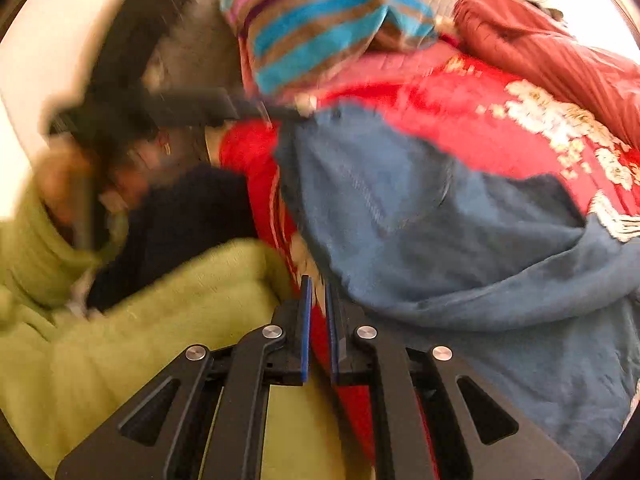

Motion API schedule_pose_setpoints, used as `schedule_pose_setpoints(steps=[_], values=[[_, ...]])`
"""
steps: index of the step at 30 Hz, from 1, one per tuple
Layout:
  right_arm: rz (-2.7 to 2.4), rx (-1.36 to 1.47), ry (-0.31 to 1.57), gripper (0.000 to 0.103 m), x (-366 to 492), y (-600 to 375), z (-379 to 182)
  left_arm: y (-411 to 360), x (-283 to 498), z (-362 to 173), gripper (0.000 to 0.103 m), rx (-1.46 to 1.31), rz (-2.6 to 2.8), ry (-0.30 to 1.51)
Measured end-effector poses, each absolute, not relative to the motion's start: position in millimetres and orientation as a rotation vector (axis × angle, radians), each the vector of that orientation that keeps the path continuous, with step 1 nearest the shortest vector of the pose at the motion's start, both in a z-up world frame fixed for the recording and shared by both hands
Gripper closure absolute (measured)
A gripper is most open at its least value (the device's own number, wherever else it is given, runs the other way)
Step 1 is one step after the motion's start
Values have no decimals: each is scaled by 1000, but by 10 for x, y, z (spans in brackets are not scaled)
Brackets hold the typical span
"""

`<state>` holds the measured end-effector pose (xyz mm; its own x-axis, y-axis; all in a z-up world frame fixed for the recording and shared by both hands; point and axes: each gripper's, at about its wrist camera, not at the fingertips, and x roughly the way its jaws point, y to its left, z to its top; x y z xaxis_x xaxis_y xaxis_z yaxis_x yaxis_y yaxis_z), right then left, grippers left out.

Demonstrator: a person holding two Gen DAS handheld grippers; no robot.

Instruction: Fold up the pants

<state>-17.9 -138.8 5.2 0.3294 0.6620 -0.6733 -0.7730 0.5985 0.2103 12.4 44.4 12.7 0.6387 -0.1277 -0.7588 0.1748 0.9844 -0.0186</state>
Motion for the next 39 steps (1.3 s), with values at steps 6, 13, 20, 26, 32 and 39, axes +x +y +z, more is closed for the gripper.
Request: schedule_pose_setpoints(steps=[6,13,20,26,32,39], values=[[814,-125,830,74,62,-1481,-46,466,119,-210,78,85,-145,925],[751,-79,1040,73,265,-1428,-483,450,89,-297,78,99,-152,931],[713,-11,957,61,250,-1730,-197,496,-22,-80,73,32,-158,884],[619,50,884,53,287,-2123,23,425,-185,201,58,25,-154,811],[525,105,828,44,305,-2470,170,202,-257,338,38,26,-219,787],[454,86,758,41,489,-2693,448,-253,-172,278,34,12,-366,825]])
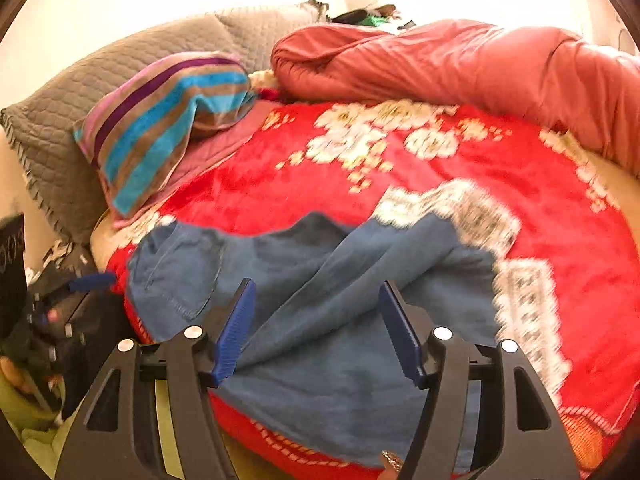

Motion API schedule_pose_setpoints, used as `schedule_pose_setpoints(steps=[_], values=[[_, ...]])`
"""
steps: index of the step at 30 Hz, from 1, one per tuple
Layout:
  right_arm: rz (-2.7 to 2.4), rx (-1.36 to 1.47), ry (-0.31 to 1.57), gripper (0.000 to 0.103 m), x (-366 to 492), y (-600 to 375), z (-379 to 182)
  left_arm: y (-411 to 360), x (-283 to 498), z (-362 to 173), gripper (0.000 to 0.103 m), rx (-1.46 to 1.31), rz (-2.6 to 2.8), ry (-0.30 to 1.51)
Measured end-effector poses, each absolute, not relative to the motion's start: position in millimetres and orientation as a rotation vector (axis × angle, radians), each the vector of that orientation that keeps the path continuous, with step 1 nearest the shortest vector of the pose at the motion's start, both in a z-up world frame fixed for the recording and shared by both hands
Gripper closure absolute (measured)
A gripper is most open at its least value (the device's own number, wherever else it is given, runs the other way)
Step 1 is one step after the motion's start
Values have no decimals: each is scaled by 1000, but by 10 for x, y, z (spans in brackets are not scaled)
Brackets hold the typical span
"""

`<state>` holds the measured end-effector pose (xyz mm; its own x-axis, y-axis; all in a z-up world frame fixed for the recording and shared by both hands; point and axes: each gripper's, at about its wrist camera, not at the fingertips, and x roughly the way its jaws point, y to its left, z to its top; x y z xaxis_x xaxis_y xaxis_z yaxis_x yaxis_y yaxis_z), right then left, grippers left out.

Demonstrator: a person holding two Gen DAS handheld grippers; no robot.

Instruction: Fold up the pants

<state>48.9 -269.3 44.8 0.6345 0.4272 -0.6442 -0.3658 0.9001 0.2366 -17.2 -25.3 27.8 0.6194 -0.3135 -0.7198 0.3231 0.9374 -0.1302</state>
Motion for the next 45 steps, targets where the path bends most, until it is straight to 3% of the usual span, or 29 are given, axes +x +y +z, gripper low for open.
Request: schedule_pose_setpoints(steps=[10,27,28,29,32,45], values=[[400,5,817,41,1291,-2581,380,-754,187,30,35,-7,-475,917],[225,-62,1027,41,2498,-2285,-523,-1045,715,-509,36,-38,-526,1062],[217,-62,1026,44,2527,-2299,-551,-1048,713,-512,36,-34,-528,1059],[210,-61,1026,61,2548,-2323,-574,-1052,719,-514,36,-31,-528,1058],[246,19,1018,89,2560,-2464,-573,-1037,716,-508,36,-36,-532,1057],[287,287,796,93,1663,-3496,217,-1049,639,-436,36,-9,-509,1032]])
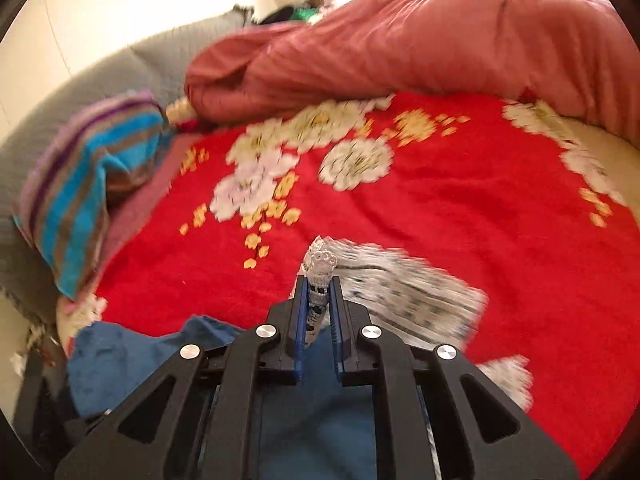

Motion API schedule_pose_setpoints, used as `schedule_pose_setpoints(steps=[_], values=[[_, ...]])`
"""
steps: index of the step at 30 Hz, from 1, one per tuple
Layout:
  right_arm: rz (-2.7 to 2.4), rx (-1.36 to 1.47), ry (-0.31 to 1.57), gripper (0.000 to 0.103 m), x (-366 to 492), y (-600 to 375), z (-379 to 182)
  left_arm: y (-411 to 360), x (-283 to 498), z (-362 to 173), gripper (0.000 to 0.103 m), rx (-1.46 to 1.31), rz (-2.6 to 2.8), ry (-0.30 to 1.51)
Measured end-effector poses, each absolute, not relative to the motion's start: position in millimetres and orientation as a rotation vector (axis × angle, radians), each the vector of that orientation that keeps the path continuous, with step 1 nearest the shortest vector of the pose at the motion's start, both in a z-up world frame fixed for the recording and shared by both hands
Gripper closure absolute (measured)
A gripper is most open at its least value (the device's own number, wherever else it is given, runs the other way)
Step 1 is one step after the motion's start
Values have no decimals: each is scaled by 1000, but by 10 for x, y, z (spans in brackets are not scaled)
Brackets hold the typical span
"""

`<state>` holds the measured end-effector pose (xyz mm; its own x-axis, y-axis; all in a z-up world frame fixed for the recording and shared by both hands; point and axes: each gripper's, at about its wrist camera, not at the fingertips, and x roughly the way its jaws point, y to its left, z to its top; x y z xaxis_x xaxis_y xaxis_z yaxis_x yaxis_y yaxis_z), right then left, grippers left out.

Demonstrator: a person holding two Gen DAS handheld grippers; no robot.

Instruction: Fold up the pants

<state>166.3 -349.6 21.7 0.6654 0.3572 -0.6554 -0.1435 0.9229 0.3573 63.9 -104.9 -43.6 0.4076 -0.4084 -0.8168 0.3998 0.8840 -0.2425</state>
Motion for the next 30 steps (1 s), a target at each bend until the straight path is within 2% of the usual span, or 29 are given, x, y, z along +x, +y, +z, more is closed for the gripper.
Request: schedule_pose_setpoints(steps=[2,3,4,5,7,8,18,30], values=[[268,308,769,93,1487,-3661,309,-1061,641,-433,36,0,-507,1032],[261,316,761,93,1417,-3729,338,-1069,638,-426,45,7,-503,1029],[254,331,748,93,1309,-3814,377,-1075,647,-425,61,16,-500,1025],[247,347,738,93,1200,-3894,408,-1082,637,-414,68,29,-502,1020],[234,364,729,93,1016,-4010,427,-1085,623,-394,96,50,-517,1012],[225,370,730,93,909,-4061,425,-1085,591,-369,102,62,-536,1008],[209,453,817,93,49,-4302,171,-1125,215,-203,103,223,-590,926],[173,535,901,93,-345,-4397,-255,-1184,100,-297,103,306,-576,948]])
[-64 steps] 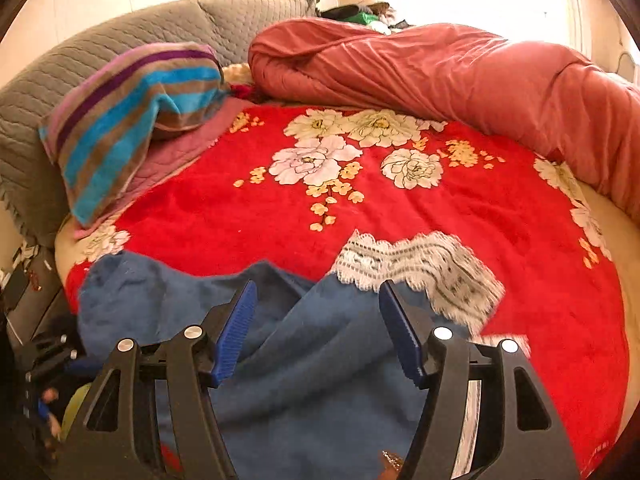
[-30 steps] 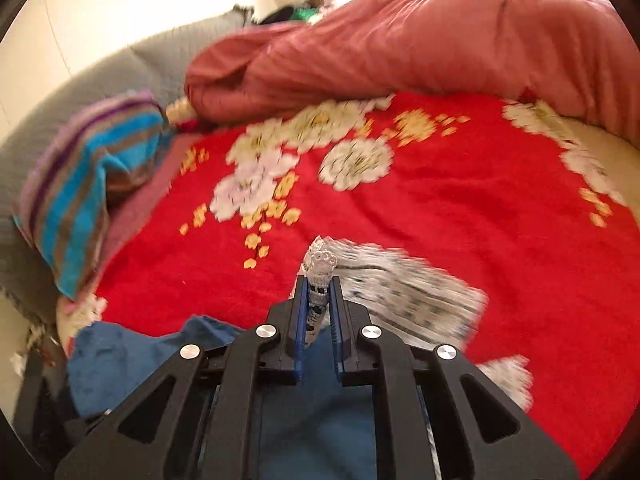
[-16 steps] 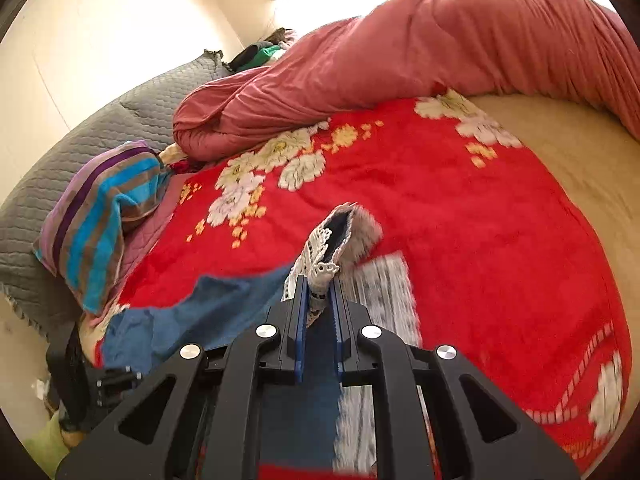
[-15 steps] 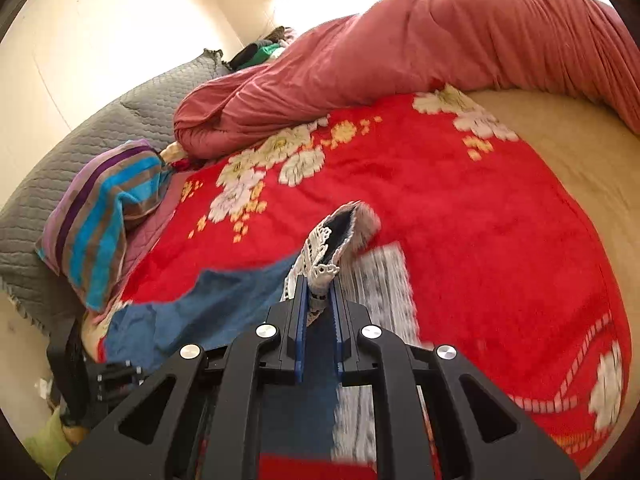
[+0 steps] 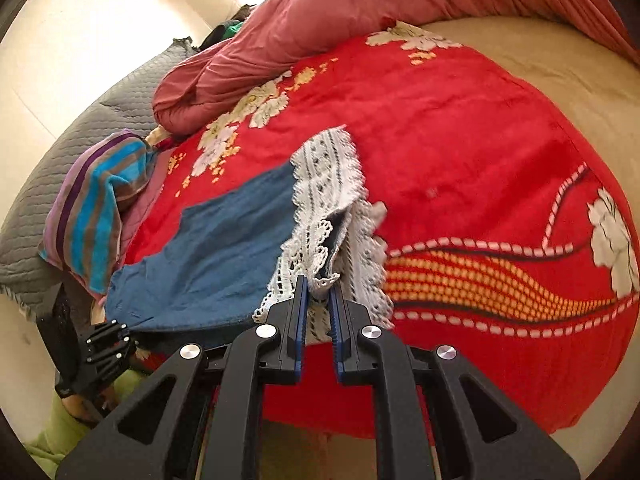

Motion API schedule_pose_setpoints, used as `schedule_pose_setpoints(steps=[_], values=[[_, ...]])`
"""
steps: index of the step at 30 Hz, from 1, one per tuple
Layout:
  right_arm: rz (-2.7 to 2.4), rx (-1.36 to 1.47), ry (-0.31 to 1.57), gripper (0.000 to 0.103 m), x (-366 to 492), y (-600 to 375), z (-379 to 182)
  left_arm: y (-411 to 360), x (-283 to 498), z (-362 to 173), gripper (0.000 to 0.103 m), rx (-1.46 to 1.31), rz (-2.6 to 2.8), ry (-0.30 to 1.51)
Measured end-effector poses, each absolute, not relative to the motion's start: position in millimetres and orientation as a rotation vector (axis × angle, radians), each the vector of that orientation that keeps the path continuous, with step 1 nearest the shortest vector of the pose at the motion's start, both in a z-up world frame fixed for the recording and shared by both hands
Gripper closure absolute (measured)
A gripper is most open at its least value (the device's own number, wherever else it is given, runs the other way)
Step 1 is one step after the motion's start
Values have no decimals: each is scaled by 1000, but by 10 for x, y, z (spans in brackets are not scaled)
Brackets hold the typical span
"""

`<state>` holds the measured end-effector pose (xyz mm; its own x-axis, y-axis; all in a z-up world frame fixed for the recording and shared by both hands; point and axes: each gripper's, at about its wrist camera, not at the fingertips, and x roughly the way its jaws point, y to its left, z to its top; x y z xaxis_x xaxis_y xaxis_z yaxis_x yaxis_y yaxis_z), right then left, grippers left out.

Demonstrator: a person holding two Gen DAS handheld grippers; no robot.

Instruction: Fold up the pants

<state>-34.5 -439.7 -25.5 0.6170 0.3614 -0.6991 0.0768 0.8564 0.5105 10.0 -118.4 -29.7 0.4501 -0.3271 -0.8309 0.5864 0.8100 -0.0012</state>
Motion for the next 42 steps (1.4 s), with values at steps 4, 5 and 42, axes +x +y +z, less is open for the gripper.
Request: schedule_pose_setpoints(steps=[4,5,42], values=[[143,495,934,93,-356,-4385,-380,-1222,103,-354,99,331,-567,967],[133,487,947,93,-348,-4377,-427,-1235,119,-395,99,339,-564,986],[304,198,978,60,-73,-3540,-489,737,429,-36,65,-44,4,917]])
